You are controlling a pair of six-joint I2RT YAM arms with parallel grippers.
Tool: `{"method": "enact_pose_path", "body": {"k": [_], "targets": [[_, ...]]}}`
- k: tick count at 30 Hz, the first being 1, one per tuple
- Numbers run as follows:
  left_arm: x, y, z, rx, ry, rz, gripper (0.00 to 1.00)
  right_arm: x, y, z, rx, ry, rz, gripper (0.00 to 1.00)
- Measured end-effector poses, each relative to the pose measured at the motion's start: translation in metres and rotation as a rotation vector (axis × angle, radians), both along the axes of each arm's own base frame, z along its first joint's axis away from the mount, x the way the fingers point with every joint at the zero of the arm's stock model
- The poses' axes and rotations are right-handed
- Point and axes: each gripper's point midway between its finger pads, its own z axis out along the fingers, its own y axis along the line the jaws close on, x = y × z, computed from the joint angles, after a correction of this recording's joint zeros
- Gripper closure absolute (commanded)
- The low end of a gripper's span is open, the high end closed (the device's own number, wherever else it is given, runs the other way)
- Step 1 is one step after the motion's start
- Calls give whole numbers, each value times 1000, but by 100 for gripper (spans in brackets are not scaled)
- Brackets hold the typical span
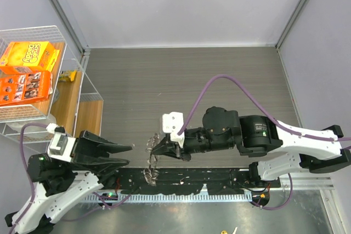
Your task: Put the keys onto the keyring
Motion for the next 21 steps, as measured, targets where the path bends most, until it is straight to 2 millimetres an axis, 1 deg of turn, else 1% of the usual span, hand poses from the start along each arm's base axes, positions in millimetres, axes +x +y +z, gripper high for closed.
{"method": "enact_pose_path", "body": {"k": [3,5,7,11,13,15,18,21], "targets": [[-8,3,2,51,-6,-19,53,-3,-9,-3,-45,41,11,94],[-12,-1,0,105,1,-48,51,-4,-15,-12,-88,69,15,95],[-11,-8,-6,162,18,-74,49,-7,-20,-25,-144,106,26,95],[-3,-28,-28,307,96,-130,48,-12,-28,-42,-226,181,54,95],[0,-35,-39,368,130,-149,48,-14,-31,-47,-252,212,65,94],[2,-39,-50,424,163,-167,48,-16,-33,-50,-270,241,77,95],[2,-43,-64,483,197,-186,52,-17,-34,-56,-302,279,86,94],[2,-45,-72,519,220,-200,54,-17,-32,-64,-335,311,90,95]]}}
